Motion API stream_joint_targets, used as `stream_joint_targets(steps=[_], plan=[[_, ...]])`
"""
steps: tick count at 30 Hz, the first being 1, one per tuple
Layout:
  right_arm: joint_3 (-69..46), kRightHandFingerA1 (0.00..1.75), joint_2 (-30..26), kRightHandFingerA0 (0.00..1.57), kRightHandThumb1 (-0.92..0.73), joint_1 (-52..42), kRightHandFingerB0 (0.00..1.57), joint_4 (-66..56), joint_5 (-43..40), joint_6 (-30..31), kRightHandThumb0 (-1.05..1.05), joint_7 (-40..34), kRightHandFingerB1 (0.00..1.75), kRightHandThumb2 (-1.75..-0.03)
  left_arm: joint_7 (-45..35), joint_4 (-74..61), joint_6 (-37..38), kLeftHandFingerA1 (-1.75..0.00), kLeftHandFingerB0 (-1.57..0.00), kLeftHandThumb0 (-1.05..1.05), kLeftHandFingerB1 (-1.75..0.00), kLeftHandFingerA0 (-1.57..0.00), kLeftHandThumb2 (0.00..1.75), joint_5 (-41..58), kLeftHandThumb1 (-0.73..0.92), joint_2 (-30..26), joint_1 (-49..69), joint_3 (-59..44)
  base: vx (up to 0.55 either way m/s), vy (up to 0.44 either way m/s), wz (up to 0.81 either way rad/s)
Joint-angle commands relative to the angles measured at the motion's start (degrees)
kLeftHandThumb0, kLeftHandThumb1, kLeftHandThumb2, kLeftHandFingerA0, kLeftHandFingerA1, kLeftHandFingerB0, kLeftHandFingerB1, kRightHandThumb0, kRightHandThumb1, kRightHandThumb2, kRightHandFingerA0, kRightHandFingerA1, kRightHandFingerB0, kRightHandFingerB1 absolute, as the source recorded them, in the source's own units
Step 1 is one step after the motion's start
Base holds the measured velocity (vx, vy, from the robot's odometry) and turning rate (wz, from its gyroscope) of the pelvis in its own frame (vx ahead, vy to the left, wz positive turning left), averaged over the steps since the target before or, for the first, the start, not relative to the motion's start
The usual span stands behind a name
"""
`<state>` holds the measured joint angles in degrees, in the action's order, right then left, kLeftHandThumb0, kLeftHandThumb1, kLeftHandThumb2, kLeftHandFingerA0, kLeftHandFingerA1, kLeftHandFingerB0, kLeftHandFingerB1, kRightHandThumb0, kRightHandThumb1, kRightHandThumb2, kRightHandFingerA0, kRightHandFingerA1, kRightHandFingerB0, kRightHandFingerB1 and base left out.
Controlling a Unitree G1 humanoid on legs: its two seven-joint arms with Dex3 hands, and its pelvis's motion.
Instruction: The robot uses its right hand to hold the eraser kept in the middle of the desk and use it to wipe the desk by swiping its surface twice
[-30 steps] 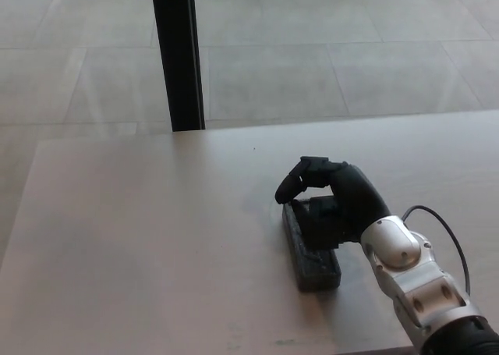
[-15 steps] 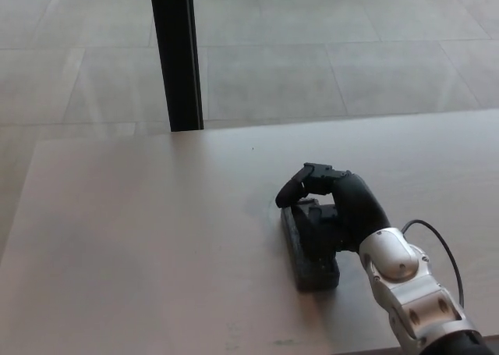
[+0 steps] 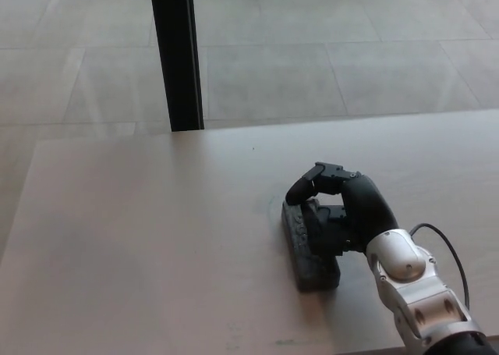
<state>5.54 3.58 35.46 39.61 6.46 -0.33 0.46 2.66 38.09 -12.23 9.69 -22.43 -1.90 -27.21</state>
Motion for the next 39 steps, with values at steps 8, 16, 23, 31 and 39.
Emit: stream_joint_targets(steps=[8,16,23,31,39], plan=[[-3.42,1.75,-0.24,0.94,-0.47,0.57,0.75,0.81,-1.99,1.72,-0.24,1.01,1.67,-1.22,1.91,4.02,-1.89,-0.87,-0.41,-0.41,-0.66,-0.5,0.66,0.07,0.87,-1.96,-3.65,-0.11,0.0,0.0,0.0],[-2.13,1.75,-0.08,0.96,-0.48,-0.76,0.79,0.08,-0.74,-0.8,-0.24,0.55,1.61,-1.2,0.27,4.48,0.23,-0.84,-0.34,-0.41,-0.61,-0.47,0.66,0.0,0.89,-1.72,-2.43,0.58,0.0,0.0,0.0],[-1.16,1.75,0.95,0.97,-0.49,-0.08,0.73,0.3,-1.04,-1.84,-0.2,1.95,1.73,-1.16,0.16,3.63,0.29,-0.92,-0.36,-0.41,-0.64,-0.46,0.67,1.19,0.9,-1.35,0.03,-0.81,0.0,0.0,0.0],[2.64,1.75,1.87,0.95,-0.47,1.31,0.8,-1.89,0.26,-0.54,-0.21,2.18,1.65,-1.22,-0.83,2.58,1.2,-0.93,-0.37,-0.42,-0.66,-0.48,0.66,0.59,0.9,-0.91,3.52,-0.49,0.0,0.0,0.0],[5.23,1.75,3.23,0.96,-0.51,-2.69,0.77,-2.02,1.11,-2.55,-0.21,1.6,1.68,-1.16,-0.84,0.48,1.43,-0.96,-0.34,-0.42,-0.69,-0.45,0.66,1.18,0.91,0.31,5.68,-0.93,0.0,0.0,0.0]])
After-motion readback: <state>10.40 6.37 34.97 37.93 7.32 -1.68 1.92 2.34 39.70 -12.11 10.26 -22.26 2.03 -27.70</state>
